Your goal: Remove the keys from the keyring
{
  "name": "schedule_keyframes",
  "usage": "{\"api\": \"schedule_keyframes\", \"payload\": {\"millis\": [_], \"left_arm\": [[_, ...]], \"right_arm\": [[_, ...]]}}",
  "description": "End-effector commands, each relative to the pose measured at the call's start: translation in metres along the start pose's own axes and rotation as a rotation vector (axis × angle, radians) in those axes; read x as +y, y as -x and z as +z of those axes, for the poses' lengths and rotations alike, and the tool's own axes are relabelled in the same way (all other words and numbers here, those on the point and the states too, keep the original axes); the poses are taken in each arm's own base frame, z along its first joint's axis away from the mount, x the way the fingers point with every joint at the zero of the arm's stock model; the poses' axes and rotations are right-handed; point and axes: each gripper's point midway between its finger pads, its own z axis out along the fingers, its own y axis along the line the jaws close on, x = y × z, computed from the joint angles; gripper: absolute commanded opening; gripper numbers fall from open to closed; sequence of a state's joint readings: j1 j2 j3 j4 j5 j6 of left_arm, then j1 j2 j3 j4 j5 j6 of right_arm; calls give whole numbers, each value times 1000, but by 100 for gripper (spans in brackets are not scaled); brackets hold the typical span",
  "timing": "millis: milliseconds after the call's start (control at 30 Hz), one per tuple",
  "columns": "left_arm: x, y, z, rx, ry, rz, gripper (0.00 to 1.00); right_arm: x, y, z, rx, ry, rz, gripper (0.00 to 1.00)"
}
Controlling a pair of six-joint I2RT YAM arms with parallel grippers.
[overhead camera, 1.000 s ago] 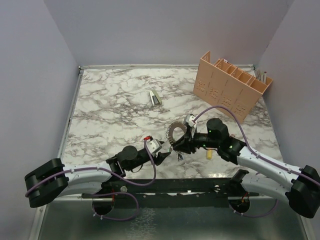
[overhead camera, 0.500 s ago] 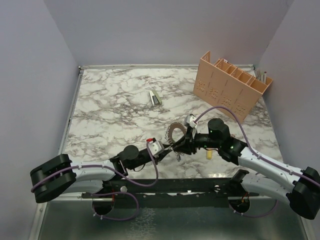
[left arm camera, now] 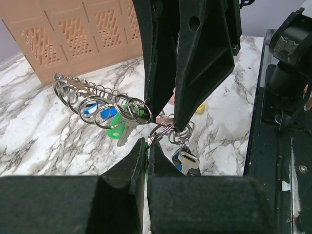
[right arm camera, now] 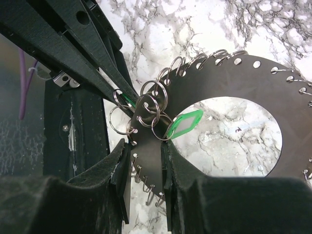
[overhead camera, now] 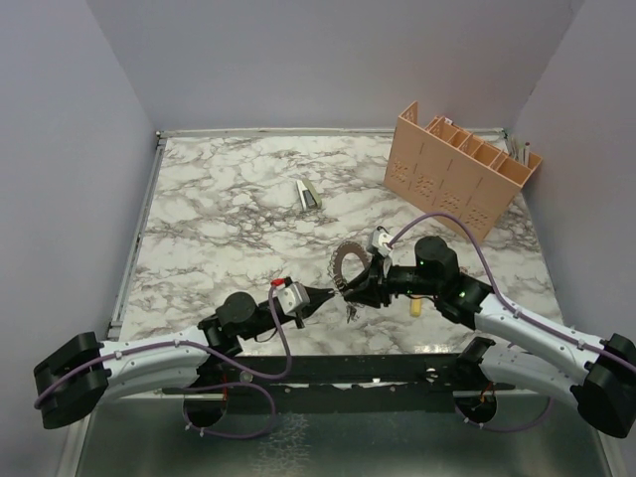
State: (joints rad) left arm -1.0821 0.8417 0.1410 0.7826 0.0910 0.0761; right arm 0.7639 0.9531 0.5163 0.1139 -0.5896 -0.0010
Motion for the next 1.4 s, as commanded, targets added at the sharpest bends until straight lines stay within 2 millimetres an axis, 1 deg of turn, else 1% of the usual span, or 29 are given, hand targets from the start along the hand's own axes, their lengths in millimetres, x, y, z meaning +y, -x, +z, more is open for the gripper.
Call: {"api": "schedule_keyframes", "payload": {"millis": [0,167,267,400,533,633,667,733,767,900,1033,1100,1133,1200,1233,1367], "left_arm": [[-6,9,0,-19,-35,-7,0],[-4,18,3,-1,-19,-48,0],[2,24,4,30,14,-75,0],[11,25,6,95,70,-108,0],[12,29,9,150,80,-129,0],[20,32,9,212,122,-130,0],[21,32,8,244,125,-121,0],[22,38,8,289,117,-98,0],[22,48,10,291,108,-90,0],[17,61,10,337,29,5,0],[16,59,15,365,-18,90,0],[17,54,17,380,-33,124,0],[18,51,18,387,-32,133,0],[21,47,17,394,-21,139,0],[23,45,16,393,-14,136,0],[26,48,14,334,11,117,0]], "right_arm": [[-12,3,-3,-28,-60,-28,1],[-21,-4,-2,-22,-106,-22,1],[-25,-7,-1,-26,-123,-22,1],[-25,-9,0,-35,-123,-22,1],[-25,-14,3,-35,-113,-19,1],[-25,-17,6,-55,-107,4,1],[-25,-19,7,-63,-109,7,1],[-27,-19,7,-82,-119,6,1],[-27,-21,7,-84,-120,7,1],[-29,-23,7,-109,-130,-6,1],[-31,-28,7,-134,-137,-44,1],[-31,-29,7,-135,-134,-57,5],[-31,-28,7,-142,-130,-65,11],[-30,-28,6,-153,-127,-76,28],[-30,-28,5,-158,-132,-79,34],[-33,-28,3,-172,-155,-84,47]]}}
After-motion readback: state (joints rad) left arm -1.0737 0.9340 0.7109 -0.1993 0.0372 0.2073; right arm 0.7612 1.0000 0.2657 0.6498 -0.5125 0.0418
